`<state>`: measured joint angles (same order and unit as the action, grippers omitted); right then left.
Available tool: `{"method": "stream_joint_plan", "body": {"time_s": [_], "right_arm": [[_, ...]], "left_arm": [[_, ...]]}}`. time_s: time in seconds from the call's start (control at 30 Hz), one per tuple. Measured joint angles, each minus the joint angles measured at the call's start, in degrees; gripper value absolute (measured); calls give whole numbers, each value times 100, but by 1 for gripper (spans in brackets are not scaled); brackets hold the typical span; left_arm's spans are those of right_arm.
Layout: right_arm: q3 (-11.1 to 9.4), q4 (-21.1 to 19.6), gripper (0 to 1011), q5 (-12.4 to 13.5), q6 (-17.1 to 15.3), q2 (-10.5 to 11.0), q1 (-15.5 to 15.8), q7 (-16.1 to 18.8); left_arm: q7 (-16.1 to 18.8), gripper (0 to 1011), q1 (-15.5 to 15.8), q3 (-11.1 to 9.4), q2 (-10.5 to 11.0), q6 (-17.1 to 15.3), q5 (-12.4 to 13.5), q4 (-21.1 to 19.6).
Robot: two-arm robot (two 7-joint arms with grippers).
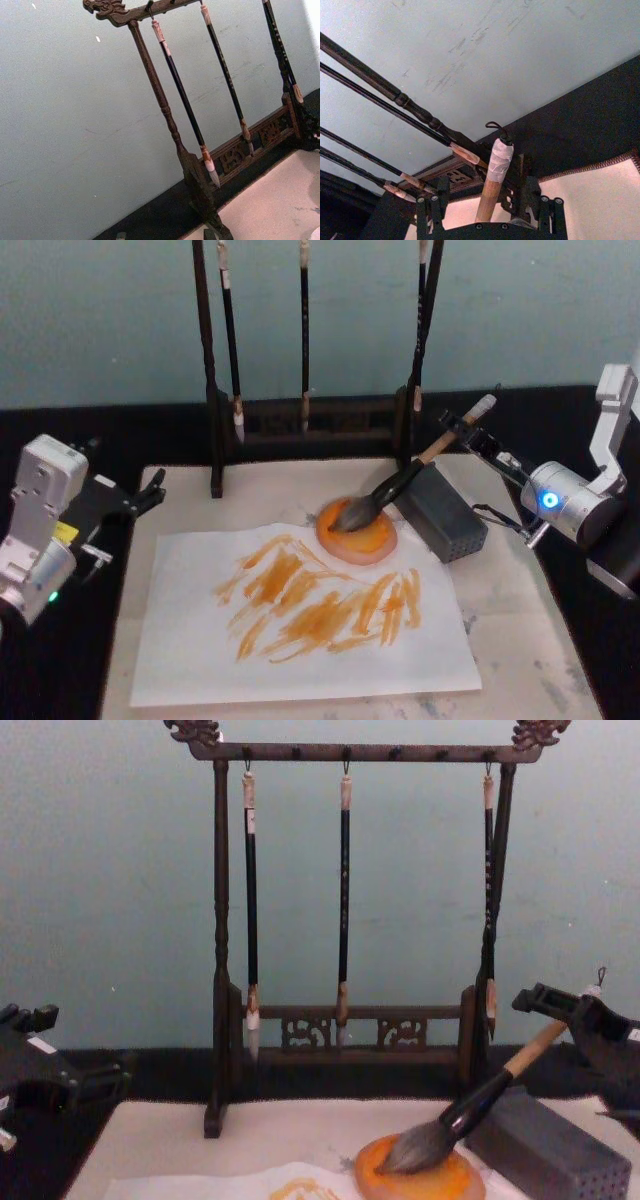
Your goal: Pick up the brush from the inkstone, write on the paper, then place the brush back to its original position.
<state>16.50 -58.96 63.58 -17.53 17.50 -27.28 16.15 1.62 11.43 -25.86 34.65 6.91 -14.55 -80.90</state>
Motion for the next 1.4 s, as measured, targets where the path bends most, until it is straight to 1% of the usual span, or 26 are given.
{"method": "stream_joint_plan", "body": {"time_s": [0.07,0.1,0.13,0.2,0.33,0.5,0.57,0.63,0.67,0.77,0.83,0.87,1.3,1.4], "right_arm": [[-3,-1,930,0,-1,-1,1,-1],[-3,-1,924,0,-1,-1,1,-1],[-4,-1,890,0,-2,-2,2,-1],[-5,-2,860,0,-3,-3,3,-2],[-7,-4,709,0,-5,-5,5,-4],[-10,-6,571,0,-8,-5,7,-6],[-12,-7,488,0,-9,-5,7,-7],[-12,-8,447,0,-9,-5,7,-8],[-13,-8,388,0,-9,-5,7,-8],[-13,-8,281,0,-10,-5,7,-8],[-13,-8,241,0,-10,-4,7,-8],[-13,-8,189,0,-10,-4,7,-8],[-12,-10,178,4,-9,-4,7,-8],[23,-72,177,3,42,24,27,-10]], "left_arm": [[0,1001,0,0,0,0,0,0],[0,1001,0,0,0,0,0,0],[0,1001,0,0,0,0,0,0],[0,1001,0,0,0,0,0,0],[0,1001,0,0,0,0,0,0],[0,1001,0,0,0,0,0,0],[0,1001,0,0,0,0,0,0],[0,1001,0,0,0,0,0,0],[0,1001,0,0,0,0,0,0],[0,1001,0,0,0,0,0,0],[0,1001,0,0,0,0,0,0],[0,1001,0,0,0,0,0,0],[0,1001,0,0,0,0,0,0],[0,1001,0,0,0,0,0,0]]}}
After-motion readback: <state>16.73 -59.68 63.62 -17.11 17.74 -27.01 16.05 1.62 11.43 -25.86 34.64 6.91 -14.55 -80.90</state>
